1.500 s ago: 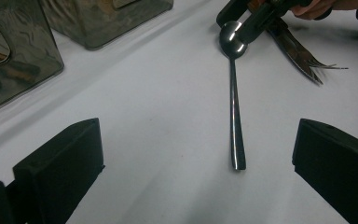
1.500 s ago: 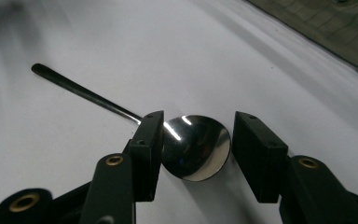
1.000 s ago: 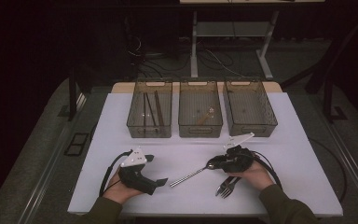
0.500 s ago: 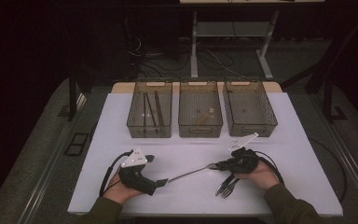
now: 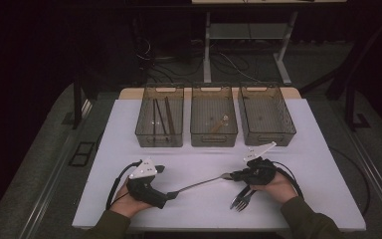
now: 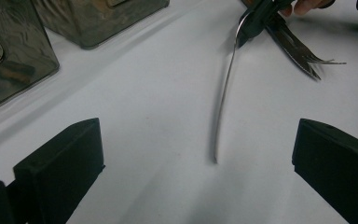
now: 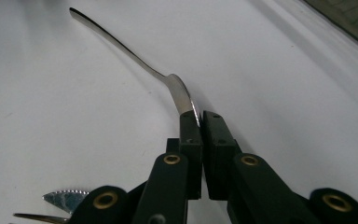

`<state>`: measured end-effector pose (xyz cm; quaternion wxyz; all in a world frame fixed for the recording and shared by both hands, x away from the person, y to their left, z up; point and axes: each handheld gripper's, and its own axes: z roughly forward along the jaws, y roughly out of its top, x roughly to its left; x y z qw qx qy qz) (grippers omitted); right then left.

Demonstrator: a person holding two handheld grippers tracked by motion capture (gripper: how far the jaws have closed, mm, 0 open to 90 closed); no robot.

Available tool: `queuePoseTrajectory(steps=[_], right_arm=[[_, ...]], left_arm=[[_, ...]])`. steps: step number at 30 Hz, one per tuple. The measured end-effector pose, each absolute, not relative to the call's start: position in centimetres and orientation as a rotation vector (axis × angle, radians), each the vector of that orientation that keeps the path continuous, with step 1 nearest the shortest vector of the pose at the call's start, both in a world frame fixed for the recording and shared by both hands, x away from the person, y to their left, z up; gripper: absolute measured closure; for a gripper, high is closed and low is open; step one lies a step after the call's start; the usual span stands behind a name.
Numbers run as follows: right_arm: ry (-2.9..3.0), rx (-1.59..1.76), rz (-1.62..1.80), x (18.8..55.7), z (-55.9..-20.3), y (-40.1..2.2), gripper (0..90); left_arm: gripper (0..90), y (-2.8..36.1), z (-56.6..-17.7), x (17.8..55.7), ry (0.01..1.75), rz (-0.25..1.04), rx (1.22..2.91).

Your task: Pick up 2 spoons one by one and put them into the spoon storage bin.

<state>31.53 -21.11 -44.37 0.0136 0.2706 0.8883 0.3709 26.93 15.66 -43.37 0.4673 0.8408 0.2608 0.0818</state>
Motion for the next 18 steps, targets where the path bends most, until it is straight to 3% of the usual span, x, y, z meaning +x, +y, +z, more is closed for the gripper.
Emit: queuePoseTrajectory(steps=[18], right_arm=[[2.548, 1.029, 1.182, 31.6, -42.5, -23.4, 86.9]], left_arm=[[0.7, 15.7, -43.3, 26.9, 0.639, 0.202, 2.06]])
